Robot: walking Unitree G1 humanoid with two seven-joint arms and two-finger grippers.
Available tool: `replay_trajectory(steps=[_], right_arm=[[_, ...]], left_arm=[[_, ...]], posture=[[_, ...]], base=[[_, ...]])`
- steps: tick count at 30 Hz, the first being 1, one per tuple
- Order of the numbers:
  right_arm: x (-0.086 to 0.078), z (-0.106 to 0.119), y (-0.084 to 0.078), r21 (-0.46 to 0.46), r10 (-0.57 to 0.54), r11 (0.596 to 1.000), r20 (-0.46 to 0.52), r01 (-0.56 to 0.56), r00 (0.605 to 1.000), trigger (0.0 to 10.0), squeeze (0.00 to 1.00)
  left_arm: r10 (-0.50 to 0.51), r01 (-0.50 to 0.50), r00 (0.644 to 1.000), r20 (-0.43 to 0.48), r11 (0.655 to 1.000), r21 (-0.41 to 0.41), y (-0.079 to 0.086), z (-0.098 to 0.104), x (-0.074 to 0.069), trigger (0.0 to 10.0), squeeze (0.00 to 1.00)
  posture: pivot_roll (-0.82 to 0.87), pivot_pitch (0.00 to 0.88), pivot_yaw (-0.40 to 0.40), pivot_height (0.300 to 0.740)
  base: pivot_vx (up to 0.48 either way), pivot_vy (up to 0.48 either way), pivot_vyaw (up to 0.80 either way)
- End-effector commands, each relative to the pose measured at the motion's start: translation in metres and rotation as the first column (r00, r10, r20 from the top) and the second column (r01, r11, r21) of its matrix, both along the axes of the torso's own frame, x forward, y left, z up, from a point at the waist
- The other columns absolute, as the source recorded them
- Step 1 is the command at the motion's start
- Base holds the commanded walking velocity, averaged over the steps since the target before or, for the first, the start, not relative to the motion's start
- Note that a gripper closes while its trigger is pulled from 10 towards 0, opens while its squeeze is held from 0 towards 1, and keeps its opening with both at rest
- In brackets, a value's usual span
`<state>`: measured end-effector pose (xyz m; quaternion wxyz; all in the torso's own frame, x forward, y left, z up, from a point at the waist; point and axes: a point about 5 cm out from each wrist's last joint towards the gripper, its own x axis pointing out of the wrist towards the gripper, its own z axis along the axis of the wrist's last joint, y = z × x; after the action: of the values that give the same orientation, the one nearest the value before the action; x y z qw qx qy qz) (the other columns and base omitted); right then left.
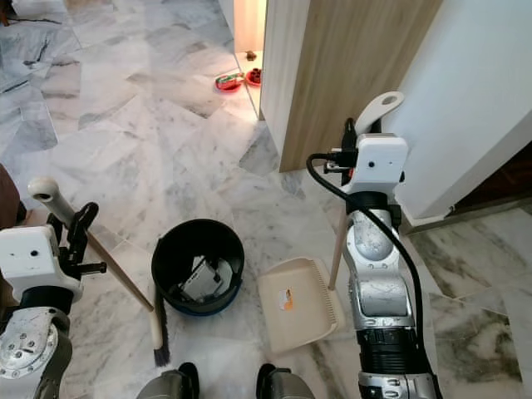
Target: Sweep floor
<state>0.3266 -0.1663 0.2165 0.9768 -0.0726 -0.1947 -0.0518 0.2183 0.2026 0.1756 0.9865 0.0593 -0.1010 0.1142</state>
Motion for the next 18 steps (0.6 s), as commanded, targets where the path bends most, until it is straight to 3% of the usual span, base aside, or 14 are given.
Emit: replay_trajectory(steps=[1,8,18], right_arm=[[-0.002,0.006,-0.001,0.002,0.006,1.000,0.039,-0.006,0.999,10.0,0.00],[-0.001,0.005,0.006,0.006,0.027,1.000,0.032,-0.028,0.999,10.0,0.00],[-0.003,0.007,0.013,0.018,0.036,0.999,0.044,-0.037,0.998,10.0,0.00]], left_arm=[[-0.010,0.009,1.000,0.029,1.000,0.019,-0.003,0.005,0.000,10.0,0.00],[-0.001,0.000,0.999,0.038,1.000,0.021,0.001,0.004,0.001,10.0,0.00],[-0.020,0.020,0.999,0.028,1.000,0.016,0.004,0.003,0.006,10.0,0.00]], posture=[[-0.01,0.194,-0.064,0.740],[-0.07,0.176,-0.079,0.740],[-0.15,0.171,-0.041,0.740]], base=[[0.000,0.000,0.00],[0.000,0.000,0.00],[0.000,0.000,0.00]])
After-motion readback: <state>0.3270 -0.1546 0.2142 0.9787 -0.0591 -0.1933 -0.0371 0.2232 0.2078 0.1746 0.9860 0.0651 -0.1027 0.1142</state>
